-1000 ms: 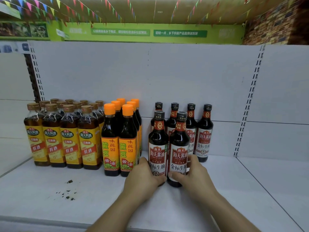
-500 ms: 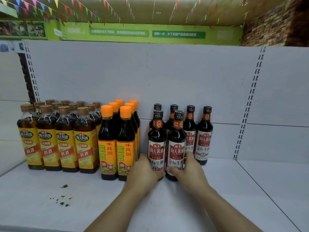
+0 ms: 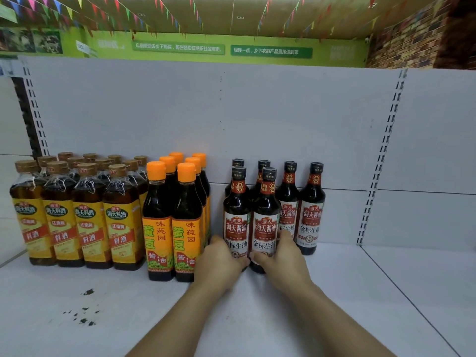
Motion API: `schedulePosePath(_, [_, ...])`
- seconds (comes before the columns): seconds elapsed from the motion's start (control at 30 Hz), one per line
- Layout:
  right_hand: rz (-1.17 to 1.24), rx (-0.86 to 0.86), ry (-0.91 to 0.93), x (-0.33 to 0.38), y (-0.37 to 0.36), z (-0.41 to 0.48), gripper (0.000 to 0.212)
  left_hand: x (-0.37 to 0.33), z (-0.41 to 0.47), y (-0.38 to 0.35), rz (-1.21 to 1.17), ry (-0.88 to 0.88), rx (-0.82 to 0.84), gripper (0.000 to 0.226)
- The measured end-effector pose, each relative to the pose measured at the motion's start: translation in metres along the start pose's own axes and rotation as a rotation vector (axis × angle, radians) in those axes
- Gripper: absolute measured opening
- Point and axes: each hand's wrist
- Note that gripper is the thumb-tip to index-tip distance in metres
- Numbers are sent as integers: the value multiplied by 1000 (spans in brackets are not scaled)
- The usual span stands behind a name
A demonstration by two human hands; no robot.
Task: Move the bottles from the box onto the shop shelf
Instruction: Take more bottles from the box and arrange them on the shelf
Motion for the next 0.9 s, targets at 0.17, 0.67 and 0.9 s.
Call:
schedulePosePath(0.17, [-27,-8,5,-2,-2,4,61,-1,4,-2,-7,2,6,64])
schedulePosePath(0.67, [-65,-24,-39,0,-6,13,64,-9,8,-6,45,12,-7,58])
schedulePosePath(0.9, [-79,-24,-51,1,-6,11,66,-10,10,-5,21,12,6,59])
Point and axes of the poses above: each hand's wrist, its own z-axis towards the middle knuckle, its own y-axis out of the back of the hand, x = y × z, and after that the axes turned 12 degrees about x, right-handed
